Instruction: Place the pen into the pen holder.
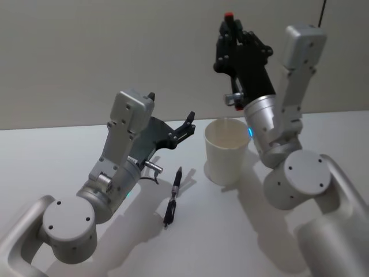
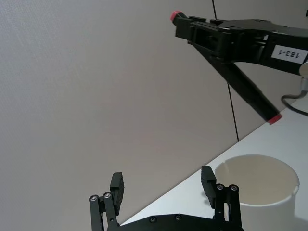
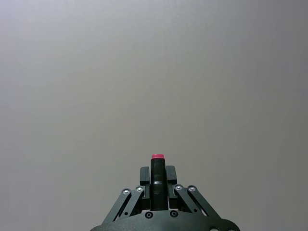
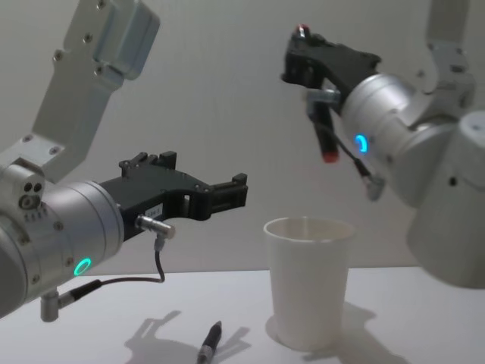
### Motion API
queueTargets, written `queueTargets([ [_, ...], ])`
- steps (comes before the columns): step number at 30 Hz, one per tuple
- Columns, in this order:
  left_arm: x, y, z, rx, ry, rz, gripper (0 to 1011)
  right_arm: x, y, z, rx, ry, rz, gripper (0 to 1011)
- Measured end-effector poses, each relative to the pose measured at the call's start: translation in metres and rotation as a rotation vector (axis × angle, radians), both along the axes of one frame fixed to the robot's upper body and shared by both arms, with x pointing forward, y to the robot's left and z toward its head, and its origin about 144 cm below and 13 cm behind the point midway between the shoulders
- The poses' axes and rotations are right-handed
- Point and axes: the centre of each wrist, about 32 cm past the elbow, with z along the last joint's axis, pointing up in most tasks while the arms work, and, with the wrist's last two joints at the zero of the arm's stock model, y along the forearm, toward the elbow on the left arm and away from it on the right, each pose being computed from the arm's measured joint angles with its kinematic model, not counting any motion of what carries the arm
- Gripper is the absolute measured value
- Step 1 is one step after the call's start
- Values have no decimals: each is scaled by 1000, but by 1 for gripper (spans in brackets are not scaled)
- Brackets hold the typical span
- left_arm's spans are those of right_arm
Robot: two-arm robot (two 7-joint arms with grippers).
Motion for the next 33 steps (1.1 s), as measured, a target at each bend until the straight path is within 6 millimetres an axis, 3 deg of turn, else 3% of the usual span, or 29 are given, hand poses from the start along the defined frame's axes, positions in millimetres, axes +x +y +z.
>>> queueTargets([
  [15, 0, 0, 0, 0, 0, 0, 1001, 4, 18, -8, -31, -49, 18, 185],
  [33, 0, 0, 0, 0, 0, 0, 1001, -5, 12, -16, -19, 17, -31, 185],
])
